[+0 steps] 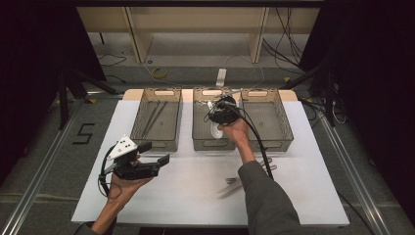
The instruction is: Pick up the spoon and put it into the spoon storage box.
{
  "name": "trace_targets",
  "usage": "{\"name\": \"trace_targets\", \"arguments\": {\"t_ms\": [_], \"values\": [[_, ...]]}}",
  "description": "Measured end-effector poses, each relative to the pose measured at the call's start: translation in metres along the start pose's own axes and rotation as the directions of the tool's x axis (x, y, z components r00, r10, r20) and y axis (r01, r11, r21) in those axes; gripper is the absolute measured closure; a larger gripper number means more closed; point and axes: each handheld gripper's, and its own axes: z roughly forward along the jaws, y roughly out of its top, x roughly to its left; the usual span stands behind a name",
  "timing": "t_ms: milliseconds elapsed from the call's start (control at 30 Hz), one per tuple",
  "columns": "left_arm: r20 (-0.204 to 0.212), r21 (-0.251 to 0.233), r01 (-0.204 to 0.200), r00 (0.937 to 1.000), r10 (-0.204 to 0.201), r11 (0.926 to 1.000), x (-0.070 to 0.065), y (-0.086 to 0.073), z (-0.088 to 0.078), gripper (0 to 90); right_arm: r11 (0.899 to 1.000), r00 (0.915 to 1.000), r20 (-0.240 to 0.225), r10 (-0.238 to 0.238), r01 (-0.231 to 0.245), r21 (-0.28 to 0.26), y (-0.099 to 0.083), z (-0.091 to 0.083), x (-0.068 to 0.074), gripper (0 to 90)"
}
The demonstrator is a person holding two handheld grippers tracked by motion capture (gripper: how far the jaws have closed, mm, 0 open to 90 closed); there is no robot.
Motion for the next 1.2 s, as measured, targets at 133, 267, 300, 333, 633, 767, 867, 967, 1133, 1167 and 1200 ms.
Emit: {"name": "trace_targets", "arguments": {"t_ms": [133,267,300,333,633,767,867,967,1133,1167,1200], "values": [[0.0,0.001,-0.002,1.0,0.002,1.0,0.0,0.0,0.0,16.2,1.0,1.0,0.003,0.003,-0.003,0.006,-0.002,0.002,0.0,75.9],[0.004,0.003,-0.003,1.0,0.003,1.0,0.0,0.0,0.0,16.2,1.0,0.9999,0.013,0.002,-0.002,0.013,-0.003,0.004,0.0,75.9],[0.004,0.004,-0.002,1.0,0.002,1.0,0.0,0.0,0.0,16.2,1.0,0.9999,0.014,0.002,-0.003,0.014,-0.003,0.004,-0.001,75.8],[0.003,0.003,-0.001,1.0,0.001,1.0,0.0,0.0,0.0,16.2,1.0,0.9999,0.014,0.002,-0.003,0.014,-0.003,0.004,-0.001,75.8],[0.005,0.004,0.002,1.0,-0.002,1.0,0.0,0.0,0.001,16.2,0.998,0.9998,0.008,0.017,-0.018,0.061,-0.006,0.01,0.001,74.4],[0.005,0.002,0.002,1.0,-0.002,1.0,0.0,0.0,0.0,16.2,0.998,0.9994,0.009,0.034,-0.034,0.057,-0.004,0.008,-0.001,63.2],[0.004,0.002,0.004,1.0,-0.004,1.0,0.0,0.0,0.0,16.2,0.998,0.9991,0.007,0.041,-0.042,0.046,-0.003,0.004,-0.003,61.8],[0.004,0.003,0.004,1.0,-0.004,1.0,0.0,0.0,0.001,16.2,0.999,0.9991,-0.008,0.041,-0.041,0.03,-0.001,-0.004,-0.005,58.5],[0.004,0.001,0.014,0.9999,-0.014,0.9999,0.001,0.0,0.0,16.2,1.0,0.9988,-0.041,0.027,-0.027,0.012,-0.002,-0.021,-0.006,51.6],[0.003,0.002,0.015,0.9999,-0.015,0.9999,0.001,0.0,0.0,16.1,1.0,0.9989,-0.044,0.02,-0.019,0.015,-0.002,-0.025,-0.006,49.9],[0.003,0.0,0.016,0.9999,-0.016,0.9999,0.001,0.0,0.0,16.1,1.0,0.9987,-0.05,0.008,-0.007,0.017,-0.003,-0.029,-0.005,48.8]]}}
